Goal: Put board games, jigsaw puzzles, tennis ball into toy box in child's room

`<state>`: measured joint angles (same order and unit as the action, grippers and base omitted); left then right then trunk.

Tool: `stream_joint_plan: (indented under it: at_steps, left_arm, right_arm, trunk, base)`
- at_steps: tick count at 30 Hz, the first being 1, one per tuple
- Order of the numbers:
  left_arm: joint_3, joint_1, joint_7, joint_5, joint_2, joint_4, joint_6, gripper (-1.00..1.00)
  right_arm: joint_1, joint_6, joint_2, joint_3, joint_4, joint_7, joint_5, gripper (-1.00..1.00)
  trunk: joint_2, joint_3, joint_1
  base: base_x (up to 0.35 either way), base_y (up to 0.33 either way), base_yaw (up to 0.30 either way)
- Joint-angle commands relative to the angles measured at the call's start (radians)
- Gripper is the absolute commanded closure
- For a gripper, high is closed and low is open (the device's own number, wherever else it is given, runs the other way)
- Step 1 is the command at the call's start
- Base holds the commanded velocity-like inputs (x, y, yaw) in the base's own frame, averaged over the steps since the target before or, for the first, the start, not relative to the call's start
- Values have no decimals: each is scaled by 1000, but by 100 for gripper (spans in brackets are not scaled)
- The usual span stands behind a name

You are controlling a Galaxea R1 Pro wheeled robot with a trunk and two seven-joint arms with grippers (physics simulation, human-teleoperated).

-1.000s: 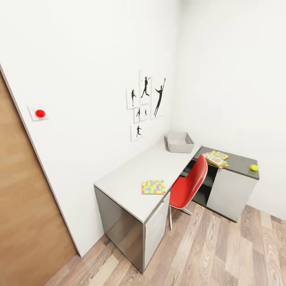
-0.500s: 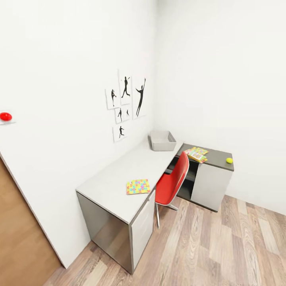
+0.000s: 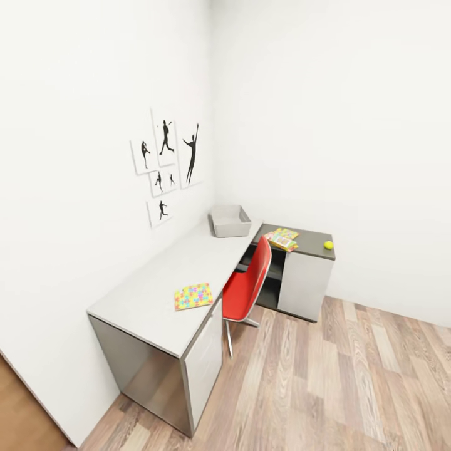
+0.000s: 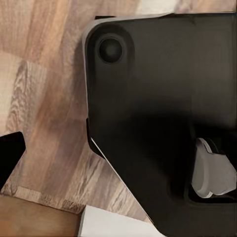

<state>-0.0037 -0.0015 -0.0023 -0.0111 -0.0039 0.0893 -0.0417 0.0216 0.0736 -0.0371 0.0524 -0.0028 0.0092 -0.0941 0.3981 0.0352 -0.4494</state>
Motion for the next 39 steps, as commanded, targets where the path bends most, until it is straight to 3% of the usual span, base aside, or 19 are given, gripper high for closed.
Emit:
stream_joint_plan:
  at_steps: [1, 9, 13, 19, 24, 29, 39]
  left_arm:
    - [0, 0, 0, -1, 0, 10, -2, -100]
    - [2, -5, 15, -1, -10, 129, 20, -100]
    - [2, -13, 31, -1, -20, 190, 80, -100]
    - [1, -19, 34, -1, -34, 308, 161, -100]
    - [-10, -21, 34, -45, -73, 403, 262, -100]
    - [-13, -30, 36, -76, -87, 450, 303, -100]
    - [-13, -133, 34, -78, -93, 464, 324, -100]
  right_arm:
    - [0, 4, 0, 7, 0, 1, -13, -100]
    - [-3, -4, 13, 66, 0, 2, -50, -100]
    - [-5, -8, 56, 117, -1, 3, -93, -100]
    - [-27, -13, 73, 148, -5, 5, -146, -100]
    - [-93, -82, 75, 152, -10, 6, -157, -100]
    - [-150, -120, 77, 154, -11, 5, -160, -100]
    - [-318, -189, 76, 161, -11, 2, -162, -100]
  trunk:
    - [2, 2, -1]
    - [2, 2, -1]
    - [2, 2, -1]
    - [2, 2, -1]
    - [2, 2, -1]
    - [2, 2, -1]
    - [2, 7, -1]
  base:
    - [0, 0, -284]
    - [0, 0, -285]
    - [0, 0, -285]
    - [0, 0, -285]
    - [0, 0, -285]
    - [0, 0, -285]
    - [0, 0, -280]
